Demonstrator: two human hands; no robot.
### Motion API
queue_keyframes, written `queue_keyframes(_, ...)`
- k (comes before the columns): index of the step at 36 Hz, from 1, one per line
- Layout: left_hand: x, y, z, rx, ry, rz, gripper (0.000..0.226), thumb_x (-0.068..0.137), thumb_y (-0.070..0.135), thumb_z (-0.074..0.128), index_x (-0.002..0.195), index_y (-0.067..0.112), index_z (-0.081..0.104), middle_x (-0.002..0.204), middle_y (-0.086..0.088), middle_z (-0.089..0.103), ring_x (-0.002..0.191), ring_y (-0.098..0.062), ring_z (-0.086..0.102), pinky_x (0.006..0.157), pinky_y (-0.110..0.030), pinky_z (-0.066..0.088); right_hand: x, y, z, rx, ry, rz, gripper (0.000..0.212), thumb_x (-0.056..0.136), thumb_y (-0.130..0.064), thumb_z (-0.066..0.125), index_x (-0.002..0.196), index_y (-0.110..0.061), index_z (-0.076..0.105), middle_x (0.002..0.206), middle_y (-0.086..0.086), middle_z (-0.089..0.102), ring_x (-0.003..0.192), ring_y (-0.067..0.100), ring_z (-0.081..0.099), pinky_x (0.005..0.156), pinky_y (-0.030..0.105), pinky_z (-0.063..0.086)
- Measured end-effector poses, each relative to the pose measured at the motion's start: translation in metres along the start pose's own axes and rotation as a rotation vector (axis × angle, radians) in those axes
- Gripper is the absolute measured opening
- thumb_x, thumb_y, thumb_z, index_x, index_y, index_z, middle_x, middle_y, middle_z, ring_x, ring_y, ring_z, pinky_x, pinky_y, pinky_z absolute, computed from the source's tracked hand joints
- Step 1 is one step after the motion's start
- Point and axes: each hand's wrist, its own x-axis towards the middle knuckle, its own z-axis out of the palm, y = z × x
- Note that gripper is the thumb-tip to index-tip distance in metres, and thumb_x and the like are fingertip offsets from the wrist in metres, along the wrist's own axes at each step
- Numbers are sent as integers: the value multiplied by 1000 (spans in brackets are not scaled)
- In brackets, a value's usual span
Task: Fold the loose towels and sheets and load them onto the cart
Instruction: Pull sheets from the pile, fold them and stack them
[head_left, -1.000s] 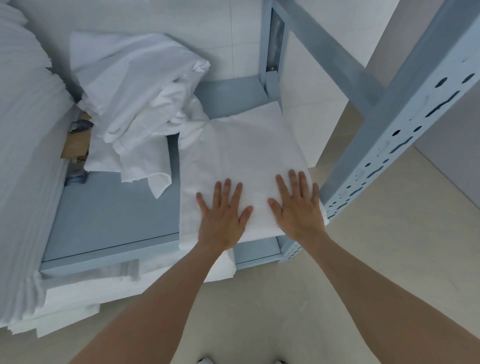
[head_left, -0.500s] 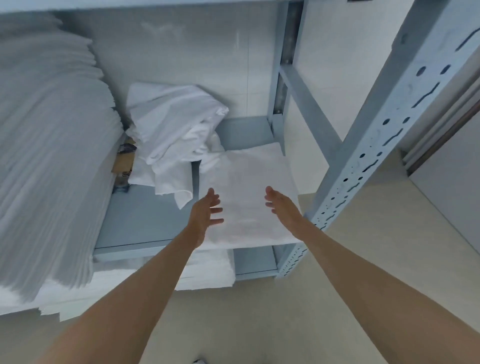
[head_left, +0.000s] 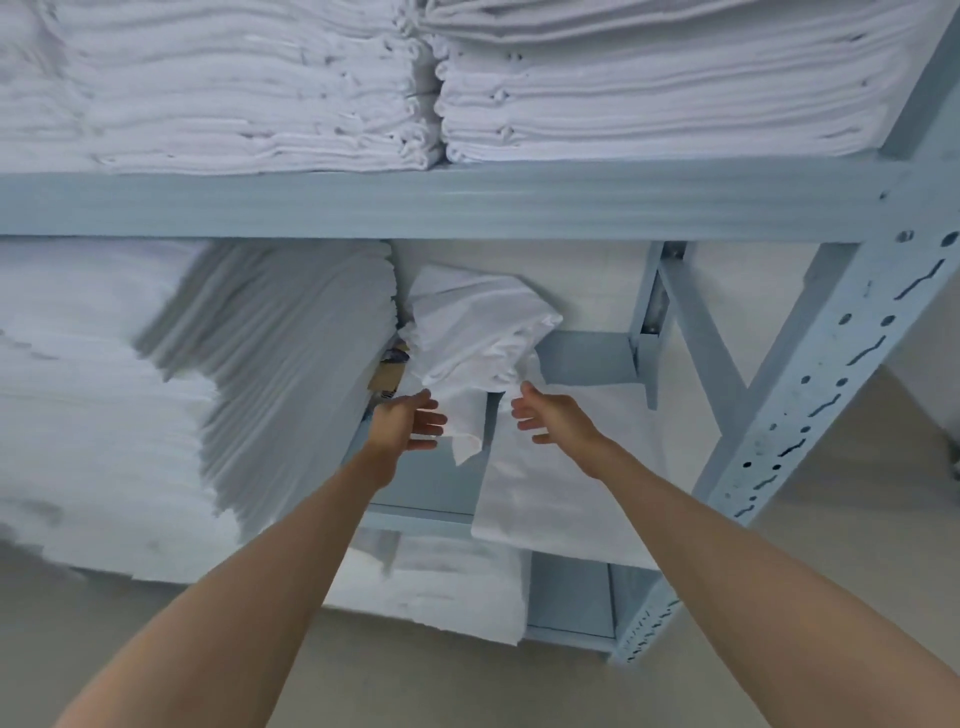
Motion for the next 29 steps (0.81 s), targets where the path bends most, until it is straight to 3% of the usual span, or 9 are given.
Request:
queue_keyframes(7,11,-24,-34,37,74,-78,27,101,26,54,98,2,68,94,-18,74,82,-30,70,75,-40,59,22,13,21,-129,-45,59,47,99,-48,50,119,-8,64,120,8,66,108,25,63,96,40,50)
queue_keyframes(10,26,-39,-48,37,105,-133,26,100,26,57,96,3,69,94,-17,75,84,-31,71,74,-39,61,39,23,33,-201,-46,101,49,96,-41,58,118,3,63,120,20,66,103,33,64,89,41,52)
queue_keyframes(13,46,-53,-56,37,111,-181,24,99,23,59,97,2,70,95,-18,75,83,-30,72,76,-40,61,59,34,50,-349,-73,118,49,93,-29,61,124,8,57,121,25,62,108,37,62,95,46,49)
queue_keyframes(16,70,-63,-60,38,91,-220,24,99,18,58,105,-2,69,99,-19,74,86,-31,70,79,-41,60,84,49,67,-468,-94,119,50,90,-28,66,132,-7,51,127,11,61,112,27,59,93,37,49)
queue_keyframes(20,116,-69,-59,43,56,-234,24,100,15,56,112,-4,66,107,-21,69,92,-33,67,77,-40,57,132,65,87,-585,-99,94,67,89,-23,66,146,-11,33,137,11,51,108,23,57,81,25,42)
queue_keyframes(24,154,-84,-54,16,38,-226,15,98,11,57,105,0,64,100,-16,64,85,-28,62,74,-38,57,181,84,110,-652,-57,93,80,89,-15,64,154,-8,19,151,14,34,132,29,46,100,34,46)
queue_keyframes(29,185,-115,-49,33,-35,-217,9,97,13,60,99,6,65,100,-13,63,87,-28,63,87,-48,56,225,113,137,-678,52,163,91,85,-10,67,156,-14,9,151,15,28,137,35,35,105,39,42)
